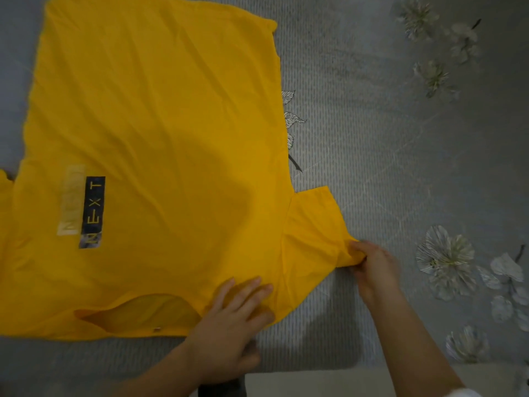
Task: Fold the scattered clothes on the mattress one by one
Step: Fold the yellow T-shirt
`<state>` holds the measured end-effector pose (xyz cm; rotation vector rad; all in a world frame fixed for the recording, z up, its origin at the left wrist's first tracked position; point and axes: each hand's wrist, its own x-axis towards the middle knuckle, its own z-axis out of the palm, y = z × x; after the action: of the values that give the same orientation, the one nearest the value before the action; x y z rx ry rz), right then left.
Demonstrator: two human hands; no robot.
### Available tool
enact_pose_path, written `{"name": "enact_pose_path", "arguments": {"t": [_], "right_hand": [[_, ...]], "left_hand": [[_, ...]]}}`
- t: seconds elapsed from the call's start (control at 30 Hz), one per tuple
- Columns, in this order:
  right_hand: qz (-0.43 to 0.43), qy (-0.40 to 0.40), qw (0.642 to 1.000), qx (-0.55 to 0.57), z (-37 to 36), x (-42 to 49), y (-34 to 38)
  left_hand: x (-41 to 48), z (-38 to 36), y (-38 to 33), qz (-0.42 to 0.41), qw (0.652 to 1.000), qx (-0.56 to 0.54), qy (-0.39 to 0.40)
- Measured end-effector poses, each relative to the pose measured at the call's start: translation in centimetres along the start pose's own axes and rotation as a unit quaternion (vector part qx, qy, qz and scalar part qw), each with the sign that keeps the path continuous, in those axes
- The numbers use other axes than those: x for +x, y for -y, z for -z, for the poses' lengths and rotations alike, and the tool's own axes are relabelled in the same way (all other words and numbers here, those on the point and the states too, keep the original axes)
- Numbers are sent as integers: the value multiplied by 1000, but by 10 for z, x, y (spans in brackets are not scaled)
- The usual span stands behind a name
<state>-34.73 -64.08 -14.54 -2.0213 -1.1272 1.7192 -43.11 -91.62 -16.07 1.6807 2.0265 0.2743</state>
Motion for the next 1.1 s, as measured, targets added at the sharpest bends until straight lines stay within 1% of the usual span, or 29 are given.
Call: {"name": "enact_pose_path", "arguments": {"t": [0.07, 0.1, 0.13, 0.2, 0.23, 0.27, 0.3, 0.33, 0.37, 0.4, 0.43, 0.47, 0.53, 0.57, 0.6, 0.63, 0.7, 0.73, 0.77, 0.8, 0.83, 0.9, 0.93, 0.97, 1.03, 1.1], "right_hand": [[7, -16, 1000, -4, -6, -5, 10], [23, -28, 999, -6, -10, -11, 17], [59, -39, 997, -17, -15, -20, 24], [183, -40, 978, -91, -30, -47, 38], [256, -11, 958, -129, -40, -63, 42], [316, 41, 934, -162, -52, -79, 44], [354, 107, 908, -196, -62, -92, 44], [368, 178, 883, -231, -71, -101, 43], [364, 244, 858, -270, -79, -107, 39], [355, 287, 834, -309, -84, -108, 34], [355, 299, 820, -333, -87, -107, 30], [360, 284, 823, -336, -88, -104, 25], [366, 197, 855, -311, -86, -94, 16], [371, 155, 857, -323, -83, -87, 11], [383, 132, 840, -362, -81, -82, 7], [403, 133, 800, -425, -80, -78, 1], [429, 192, 685, -556, -82, -72, -13], [419, 214, 639, -609, -84, -71, -18], [405, 222, 609, -645, -86, -71, -21], [397, 215, 596, -664, -89, -73, -22], [397, 196, 599, -668, -93, -75, -23], [424, 145, 632, -632, -103, -85, -23], [443, 123, 643, -612, -110, -92, -24], [463, 109, 646, -596, -118, -98, -28], [506, 109, 626, -583, -140, -113, -39], [523, 154, 600, -585, -167, -132, -54]], "left_hand": [[15, 3, -8, 31, 999, -25, -22], [22, 3, -11, 40, 999, -27, -22], [28, 2, -15, 45, 999, -24, -19], [35, -3, -22, 55, 998, -25, -6], [36, -6, -25, 61, 998, -28, -3], [37, -10, -27, 70, 997, -33, -3], [37, -13, -30, 78, 996, -39, -6], [35, -15, -32, 86, 995, -45, -8], [33, -17, -33, 89, 995, -48, -8], [31, -19, -34, 89, 995, -49, -6], [28, -23, -34, 83, 995, -48, -2], [24, -27, -34, 76, 996, -47, 3], [18, -34, -34, 63, 997, -50, 12], [16, -36, -35, 58, 997, -54, 14], [15, -38, -36, 55, 997, -59, 16], [15, -38, -37, 53, 997, -62, 19], [16, -37, -38, 45, 997, -61, 9], [16, -35, -37, 38, 998, -58, -1], [14, -32, -34, 27, 998, -58, -9], [12, -28, -30, 17, 998, -56, -23], [8, -23, -24, 6, 997, -57, -44], [-6, -7, -7, 3, 993, -77, -90], [-15, 3, 5, 22, 987, -103, -124], [-26, 11, 20, 49, 975, -141, -162], [-52, 25, 53, 124, 937, -199, -260], [-82, 43, 87, 251, 874, -225, -350]]}}
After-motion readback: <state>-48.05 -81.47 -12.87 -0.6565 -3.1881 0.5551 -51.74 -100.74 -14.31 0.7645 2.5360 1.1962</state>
